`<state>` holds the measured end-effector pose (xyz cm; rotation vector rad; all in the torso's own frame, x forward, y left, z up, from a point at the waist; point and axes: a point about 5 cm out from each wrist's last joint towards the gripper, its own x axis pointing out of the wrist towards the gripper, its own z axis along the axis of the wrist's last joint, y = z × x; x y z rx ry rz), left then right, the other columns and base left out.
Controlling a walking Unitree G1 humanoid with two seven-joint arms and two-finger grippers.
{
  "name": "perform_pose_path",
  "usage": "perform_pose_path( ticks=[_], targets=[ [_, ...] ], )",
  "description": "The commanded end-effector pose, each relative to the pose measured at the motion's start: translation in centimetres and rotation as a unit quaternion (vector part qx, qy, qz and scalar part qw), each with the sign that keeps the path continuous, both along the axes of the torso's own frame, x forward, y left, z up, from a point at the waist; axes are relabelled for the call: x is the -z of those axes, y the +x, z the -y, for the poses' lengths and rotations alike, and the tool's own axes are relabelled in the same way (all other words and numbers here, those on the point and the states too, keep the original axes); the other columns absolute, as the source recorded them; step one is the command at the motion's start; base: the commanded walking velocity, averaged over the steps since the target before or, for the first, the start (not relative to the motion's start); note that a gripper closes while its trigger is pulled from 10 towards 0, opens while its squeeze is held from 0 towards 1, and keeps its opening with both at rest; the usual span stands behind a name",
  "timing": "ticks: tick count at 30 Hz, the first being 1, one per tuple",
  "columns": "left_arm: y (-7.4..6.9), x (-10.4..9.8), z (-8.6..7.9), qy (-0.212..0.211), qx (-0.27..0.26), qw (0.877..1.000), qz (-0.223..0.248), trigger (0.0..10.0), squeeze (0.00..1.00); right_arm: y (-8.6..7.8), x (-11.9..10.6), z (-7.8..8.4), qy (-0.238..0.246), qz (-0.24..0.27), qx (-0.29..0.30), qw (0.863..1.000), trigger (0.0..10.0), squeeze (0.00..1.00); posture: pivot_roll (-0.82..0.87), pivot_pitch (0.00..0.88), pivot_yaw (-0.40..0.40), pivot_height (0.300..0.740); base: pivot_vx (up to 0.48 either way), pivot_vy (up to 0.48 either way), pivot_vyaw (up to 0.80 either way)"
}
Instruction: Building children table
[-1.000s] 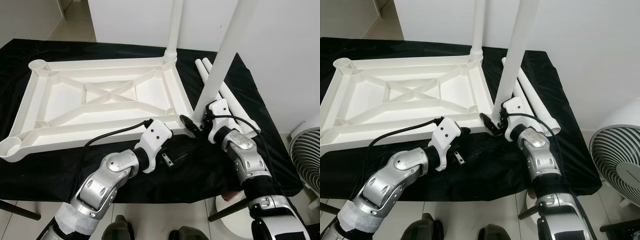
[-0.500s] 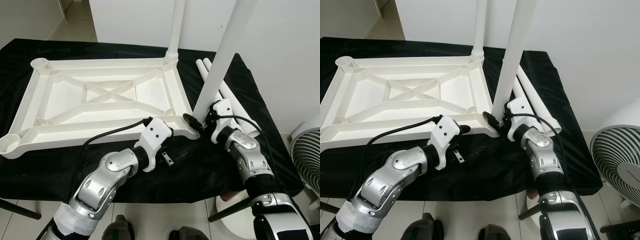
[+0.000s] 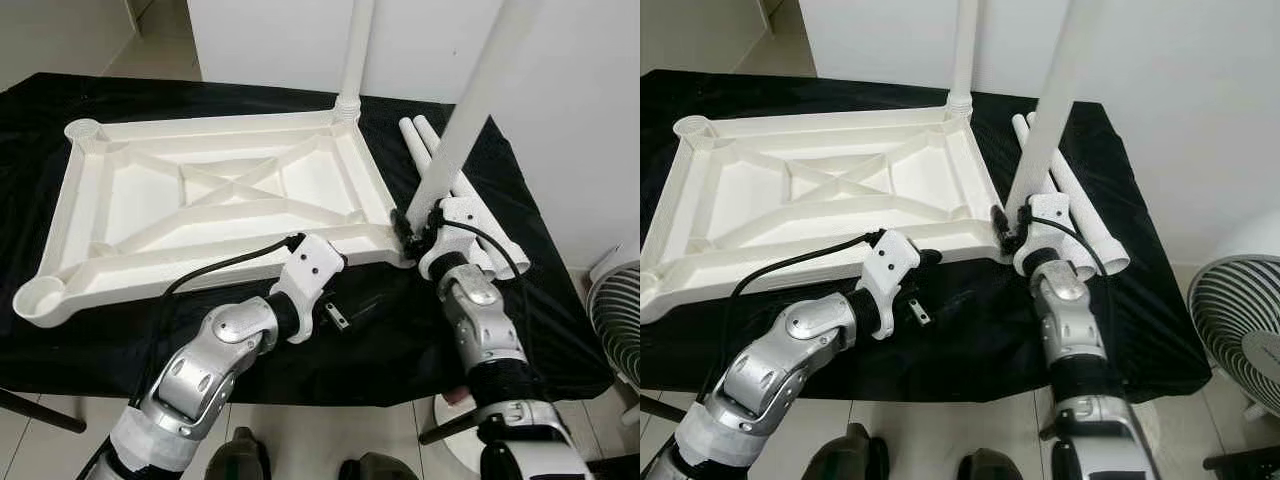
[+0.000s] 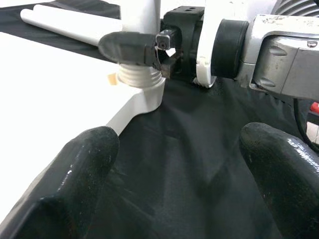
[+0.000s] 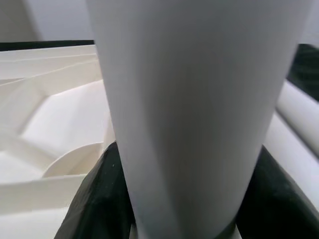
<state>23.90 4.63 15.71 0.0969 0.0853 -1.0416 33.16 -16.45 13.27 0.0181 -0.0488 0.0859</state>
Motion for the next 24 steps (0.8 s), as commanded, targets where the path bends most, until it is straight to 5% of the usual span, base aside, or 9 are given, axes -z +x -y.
perform_pose_path(
  ticks=[1, 5, 13, 14, 19, 24],
  targets=[
    [-0.1, 0.1, -0.1, -0.002, -0.006, 1.0, -0.007, 10.0, 0.0, -0.7, 1.1, 1.3, 0.002, -0.028, 0.083, 0.996, 10.0, 0.0, -0.02, 0.059, -0.015, 0.74, 0.0, 0.0, 0.0],
    [-0.2, 0.0, -0.1, -0.004, -0.006, 1.0, -0.009, 10.0, 0.0, -1.4, 1.4, 0.2, 0.004, -0.03, 0.149, 0.988, 10.0, 0.0, -0.02, 0.065, -0.012, 0.74, 0.0, 0.0, 0.0],
    [-0.2, 0.0, -0.1, -0.003, -0.005, 1.0, -0.009, 10.0, 0.0, -1.3, 0.9, -1.9, 0.033, -0.024, 0.129, 0.991, 10.0, 0.0, -0.02, 0.067, -0.008, 0.74, 0.0, 0.0, 0.0],
    [-0.2, 0.0, -0.2, -0.002, -0.006, 1.0, -0.009, 10.0, 0.0, -1.2, 0.8, -1.6, 0.035, -0.02, 0.131, 0.991, 10.0, 0.97, -0.02, 0.066, -0.008, 0.74, 0.0, 0.0, 0.0],
    [-0.1, -0.1, -0.2, -0.002, -0.007, 1.0, -0.009, 10.0, 0.0, -1.1, 0.5, -1.0, 0.036, -0.014, 0.133, 0.99, 10.0, 1.0, -0.02, 0.065, -0.008, 0.74, 0.0, 0.0, 0.0],
    [-0.2, -0.1, -0.2, -0.002, -0.008, 1.0, -0.009, 10.0, 0.0, -0.6, -0.7, -0.6, 0.038, 0.008, 0.059, 0.997, 10.0, 1.0, -0.02, 0.065, -0.008, 0.74, 0.0, 0.0, 0.0]
  ],
)
